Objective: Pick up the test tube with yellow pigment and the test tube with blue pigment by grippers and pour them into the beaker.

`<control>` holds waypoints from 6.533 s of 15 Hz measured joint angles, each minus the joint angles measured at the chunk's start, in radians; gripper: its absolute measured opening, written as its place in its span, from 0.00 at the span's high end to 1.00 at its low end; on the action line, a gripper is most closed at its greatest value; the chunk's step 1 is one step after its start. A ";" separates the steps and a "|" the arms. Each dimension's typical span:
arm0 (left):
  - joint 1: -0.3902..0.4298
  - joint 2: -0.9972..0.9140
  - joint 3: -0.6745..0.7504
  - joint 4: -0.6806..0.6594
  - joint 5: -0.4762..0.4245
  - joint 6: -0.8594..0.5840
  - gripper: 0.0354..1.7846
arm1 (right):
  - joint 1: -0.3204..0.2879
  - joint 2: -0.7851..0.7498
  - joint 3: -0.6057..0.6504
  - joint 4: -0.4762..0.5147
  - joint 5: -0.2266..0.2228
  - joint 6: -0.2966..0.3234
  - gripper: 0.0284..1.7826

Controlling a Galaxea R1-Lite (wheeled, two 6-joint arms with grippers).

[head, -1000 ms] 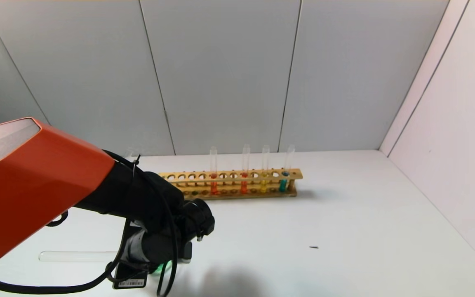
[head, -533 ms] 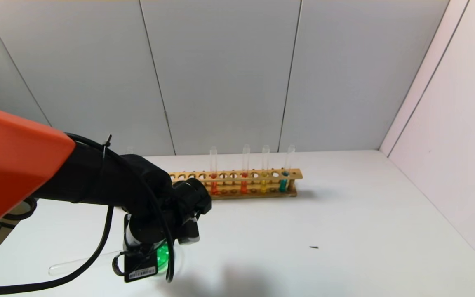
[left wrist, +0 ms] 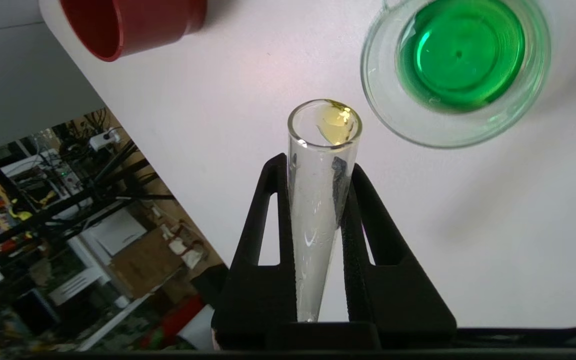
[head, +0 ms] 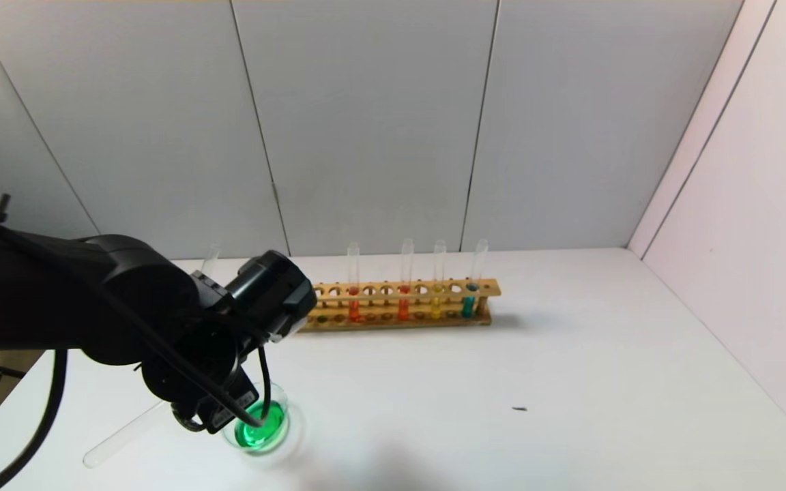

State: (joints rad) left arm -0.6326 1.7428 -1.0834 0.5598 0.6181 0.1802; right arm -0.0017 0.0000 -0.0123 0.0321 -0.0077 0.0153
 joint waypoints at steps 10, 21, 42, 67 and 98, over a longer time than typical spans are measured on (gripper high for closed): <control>0.129 -0.200 0.013 -0.149 -0.001 -0.220 0.84 | 0.000 0.000 0.000 0.000 0.000 0.000 0.05; 0.487 -0.110 -0.144 -0.438 -0.111 -0.202 0.84 | 0.000 0.000 0.000 0.000 0.000 0.000 0.05; 0.529 0.293 -0.307 -0.707 -0.090 -0.215 0.84 | 0.000 0.000 0.000 0.000 0.000 0.000 0.05; 0.526 -0.197 0.169 -0.939 -0.097 -0.167 0.02 | 0.000 0.000 0.000 0.000 0.000 0.000 0.05; 0.637 -1.744 1.043 -0.591 -0.589 -0.090 0.02 | 0.000 0.000 0.000 0.000 0.000 0.000 0.05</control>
State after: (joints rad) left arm 0.0043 -0.0009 -0.0409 -0.0313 0.0287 0.0902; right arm -0.0017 0.0000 -0.0123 0.0321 -0.0077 0.0153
